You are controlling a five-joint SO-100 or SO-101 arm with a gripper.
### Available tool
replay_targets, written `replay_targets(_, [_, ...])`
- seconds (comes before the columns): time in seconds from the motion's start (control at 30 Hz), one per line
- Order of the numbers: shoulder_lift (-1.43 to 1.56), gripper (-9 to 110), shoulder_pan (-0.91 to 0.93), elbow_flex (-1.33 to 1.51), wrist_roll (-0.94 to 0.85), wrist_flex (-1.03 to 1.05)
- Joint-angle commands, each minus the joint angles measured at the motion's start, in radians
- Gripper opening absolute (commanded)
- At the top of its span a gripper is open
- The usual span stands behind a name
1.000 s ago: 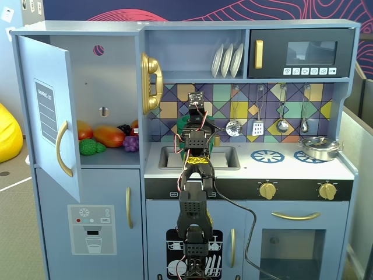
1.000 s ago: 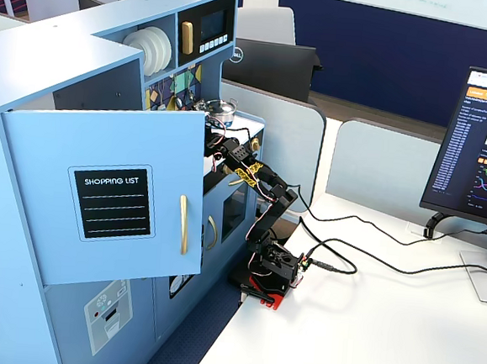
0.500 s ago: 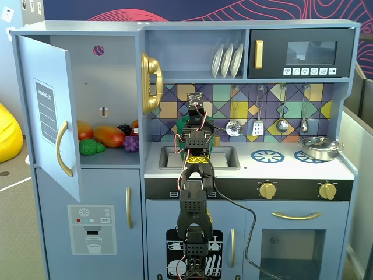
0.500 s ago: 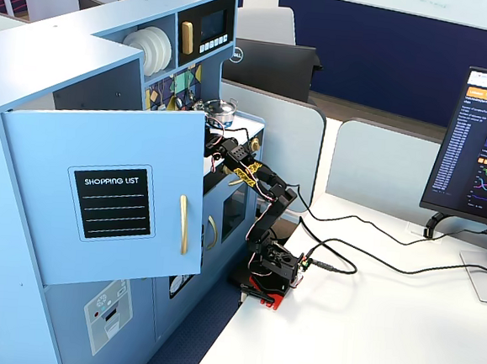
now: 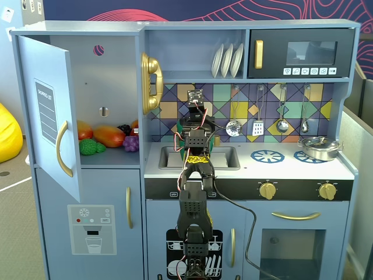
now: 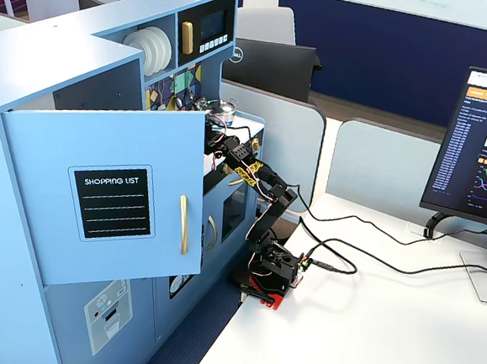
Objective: Pick up the lid from the counter and put it on the green recipient
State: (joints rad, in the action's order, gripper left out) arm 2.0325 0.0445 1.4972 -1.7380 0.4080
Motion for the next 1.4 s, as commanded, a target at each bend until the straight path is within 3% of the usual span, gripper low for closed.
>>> replay_targets(0.0, [0.12,35,-0.018,-0.077,-0.021,0.008])
replay_targets(0.23, [0.348,33,0.015,0.031,-0.006,0.13])
replay_targets(0.63, [0.882,28,0.081,0.707,0.087,0.437])
replay_targets(0.77, [1.002,21,0.041,0.939,0.067,0.471])
replay_targets(0.93, [1.069,0,0.009,1.169,0.011,0.537])
replay_targets(1.37, [1.144,0,-0.051,1.494,0.212,0.71])
